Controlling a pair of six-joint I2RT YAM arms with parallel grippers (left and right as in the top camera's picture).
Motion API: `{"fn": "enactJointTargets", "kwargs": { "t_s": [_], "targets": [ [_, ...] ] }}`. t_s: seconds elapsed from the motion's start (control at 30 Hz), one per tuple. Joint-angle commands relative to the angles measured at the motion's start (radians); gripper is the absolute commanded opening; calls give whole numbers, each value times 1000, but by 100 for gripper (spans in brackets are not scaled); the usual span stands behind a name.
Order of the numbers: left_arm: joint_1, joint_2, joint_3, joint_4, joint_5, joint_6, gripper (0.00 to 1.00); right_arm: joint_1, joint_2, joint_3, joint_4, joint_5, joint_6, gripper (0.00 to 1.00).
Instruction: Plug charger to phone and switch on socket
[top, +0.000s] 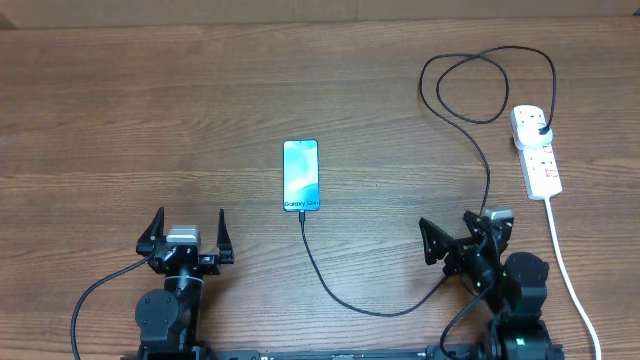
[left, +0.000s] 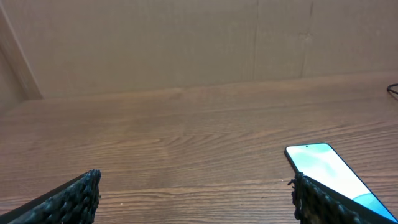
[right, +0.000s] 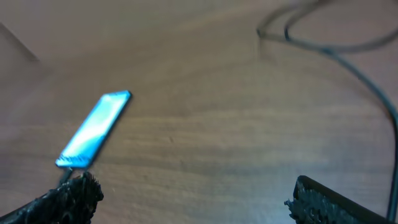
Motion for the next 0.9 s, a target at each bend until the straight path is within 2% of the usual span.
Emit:
{"fn": "enactJointTargets", "kwargs": {
  "t_s": [0.0,0.4,0.87],
  "targets": [
    [5,-11,-3,-2,-6,26,100,20,-50,-11,3,-17,-2,100],
    [5,-11,-3,-2,-6,26,99,48,-106,-11,3,-9,-28,100],
    [5,-11,-3,-2,-6,26,100,50,-333,-11,3,-10,-27,100]
  ]
}}
